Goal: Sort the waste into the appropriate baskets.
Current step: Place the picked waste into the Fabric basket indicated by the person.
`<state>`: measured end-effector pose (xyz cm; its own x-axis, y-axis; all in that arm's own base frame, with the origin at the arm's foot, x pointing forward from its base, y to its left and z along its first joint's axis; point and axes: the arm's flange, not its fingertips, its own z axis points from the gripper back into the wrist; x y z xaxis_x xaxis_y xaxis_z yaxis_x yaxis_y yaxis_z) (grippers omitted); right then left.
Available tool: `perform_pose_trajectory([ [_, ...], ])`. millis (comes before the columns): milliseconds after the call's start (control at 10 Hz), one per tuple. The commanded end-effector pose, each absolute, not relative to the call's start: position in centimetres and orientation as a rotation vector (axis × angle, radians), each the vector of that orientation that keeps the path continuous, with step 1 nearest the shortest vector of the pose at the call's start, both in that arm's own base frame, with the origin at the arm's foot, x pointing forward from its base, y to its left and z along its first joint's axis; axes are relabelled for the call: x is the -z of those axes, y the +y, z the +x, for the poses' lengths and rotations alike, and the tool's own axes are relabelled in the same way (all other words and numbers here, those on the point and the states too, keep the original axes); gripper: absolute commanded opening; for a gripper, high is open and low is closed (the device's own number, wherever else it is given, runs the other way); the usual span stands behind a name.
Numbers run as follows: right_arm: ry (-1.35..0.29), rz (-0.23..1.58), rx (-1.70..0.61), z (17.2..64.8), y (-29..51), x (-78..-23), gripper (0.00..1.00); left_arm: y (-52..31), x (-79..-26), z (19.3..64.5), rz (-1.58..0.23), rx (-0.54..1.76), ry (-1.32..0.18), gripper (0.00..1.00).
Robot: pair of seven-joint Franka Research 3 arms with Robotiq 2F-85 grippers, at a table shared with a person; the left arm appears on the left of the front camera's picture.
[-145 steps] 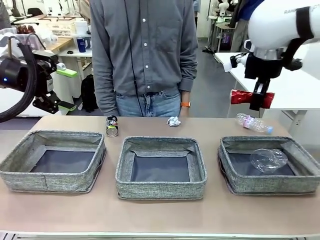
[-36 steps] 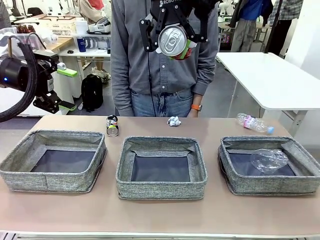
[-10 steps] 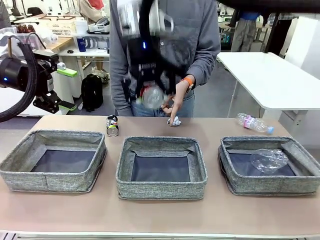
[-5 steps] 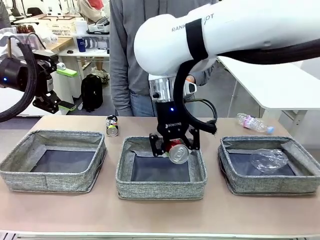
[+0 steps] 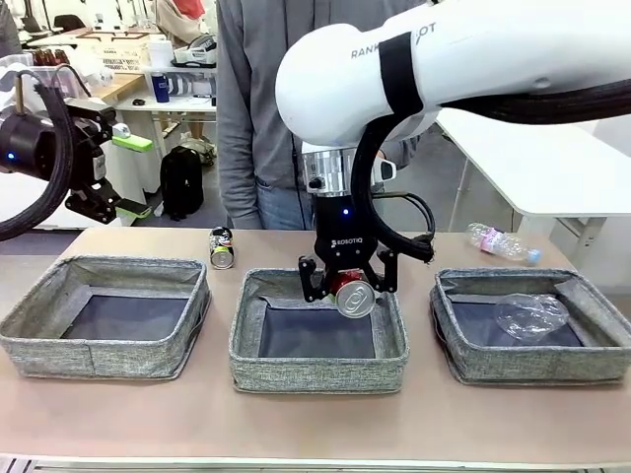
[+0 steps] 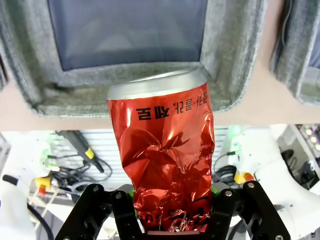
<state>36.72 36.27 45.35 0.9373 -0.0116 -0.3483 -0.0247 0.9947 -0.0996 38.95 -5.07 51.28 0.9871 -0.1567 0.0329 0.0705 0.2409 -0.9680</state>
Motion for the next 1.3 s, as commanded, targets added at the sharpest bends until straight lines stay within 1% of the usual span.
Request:
perform_pose_trajectory([
  [0,0.341,-0.045,0.014,36.3,35.5,-44.7,0.16,-5.0,-51.6,38.8,-1.315,0.154,0.085,1.0],
  [100,0.333,-0.036,-0.003,36.3,35.4,-44.7,0.52,-5.0,-51.6,38.8,-1.315,0.154,0.085,1.0],
  [200,0.331,-0.032,-0.001,36.3,35.3,-44.7,0.71,-5.0,-51.6,38.8,-1.315,0.154,0.085,1.0],
  [300,0.335,-0.029,0.007,36.3,35.1,-44.7,1.0,-5.0,-51.6,38.8,-1.315,0.154,0.085,1.0],
  [500,0.331,-0.022,0.02,36.4,34.8,-44.9,1.0,-5.0,-51.6,38.8,-1.315,0.154,0.085,1.0],
  [600,0.327,-0.013,0.028,36.5,34.6,-45.1,0.95,-5.0,-51.6,38.8,-1.315,0.154,0.085,1.0],
  [700,0.329,-0.006,0.034,36.6,34.5,-45.2,1.0,-5.0,-51.6,38.8,-1.315,0.154,0.085,1.0],
  [1200,0.338,0.017,0.042,36.8,34.2,-45.4,1.0,-5.0,-51.6,38.8,-1.315,0.154,0.085,1.0],
])
